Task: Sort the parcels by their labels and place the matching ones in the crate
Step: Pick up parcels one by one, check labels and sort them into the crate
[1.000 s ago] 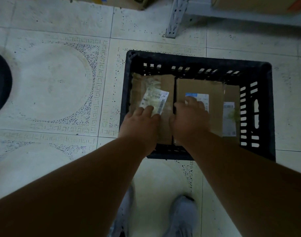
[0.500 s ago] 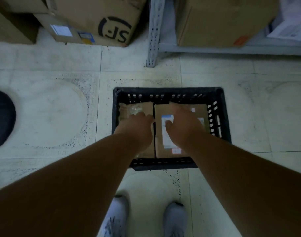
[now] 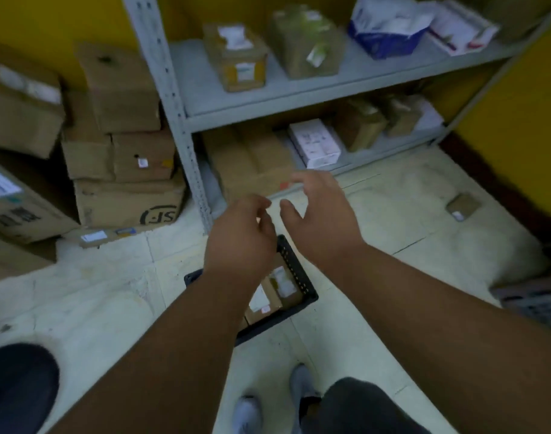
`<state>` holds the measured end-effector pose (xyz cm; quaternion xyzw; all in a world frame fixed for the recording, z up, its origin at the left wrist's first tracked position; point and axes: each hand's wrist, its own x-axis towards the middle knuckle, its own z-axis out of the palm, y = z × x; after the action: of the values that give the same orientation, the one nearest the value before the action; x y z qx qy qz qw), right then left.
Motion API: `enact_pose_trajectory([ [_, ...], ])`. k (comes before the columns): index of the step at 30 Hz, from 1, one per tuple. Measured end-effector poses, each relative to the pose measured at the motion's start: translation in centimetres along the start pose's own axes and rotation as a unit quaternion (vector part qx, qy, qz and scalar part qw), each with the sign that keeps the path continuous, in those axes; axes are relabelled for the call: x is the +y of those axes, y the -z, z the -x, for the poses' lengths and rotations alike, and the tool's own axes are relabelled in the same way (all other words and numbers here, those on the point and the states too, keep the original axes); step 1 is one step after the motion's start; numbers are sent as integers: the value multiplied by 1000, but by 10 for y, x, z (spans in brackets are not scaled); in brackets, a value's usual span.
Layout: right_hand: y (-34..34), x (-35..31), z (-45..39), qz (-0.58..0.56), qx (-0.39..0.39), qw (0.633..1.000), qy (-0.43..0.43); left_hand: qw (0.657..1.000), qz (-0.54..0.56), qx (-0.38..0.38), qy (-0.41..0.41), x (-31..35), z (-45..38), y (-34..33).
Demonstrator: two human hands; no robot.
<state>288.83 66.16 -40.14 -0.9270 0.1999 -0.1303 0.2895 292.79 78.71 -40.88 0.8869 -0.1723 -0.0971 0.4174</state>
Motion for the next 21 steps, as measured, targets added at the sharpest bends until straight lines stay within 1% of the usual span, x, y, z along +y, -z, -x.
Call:
enact_pose_trajectory([
  [2, 39, -10, 17, -14, 43, 999, -15, 999, -22, -9, -49, 37, 14, 14],
  [6, 105, -7, 32, -38, 95, 994, -22, 992, -52, -19, -116, 101, 27, 27],
  [11, 192, 29, 20, -57, 177, 982, -35, 976, -83, -18, -202, 193, 11, 8],
  [14, 250, 77, 21, -47, 216, 973, -61, 964, -82, -44, -250, 252, 2, -39],
  [17, 305, 145, 30, -29, 243, 964, -107, 949, -69, -66, -301, 310, -3, -114],
  [19, 340, 198, 38, -15, 254, 956, -144, 950, -44, -86, -298, 345, -4, -174],
  [21, 372, 249, 45, -8, 262, 947, -186, 951, -25, -127, -281, 377, -3, -235],
])
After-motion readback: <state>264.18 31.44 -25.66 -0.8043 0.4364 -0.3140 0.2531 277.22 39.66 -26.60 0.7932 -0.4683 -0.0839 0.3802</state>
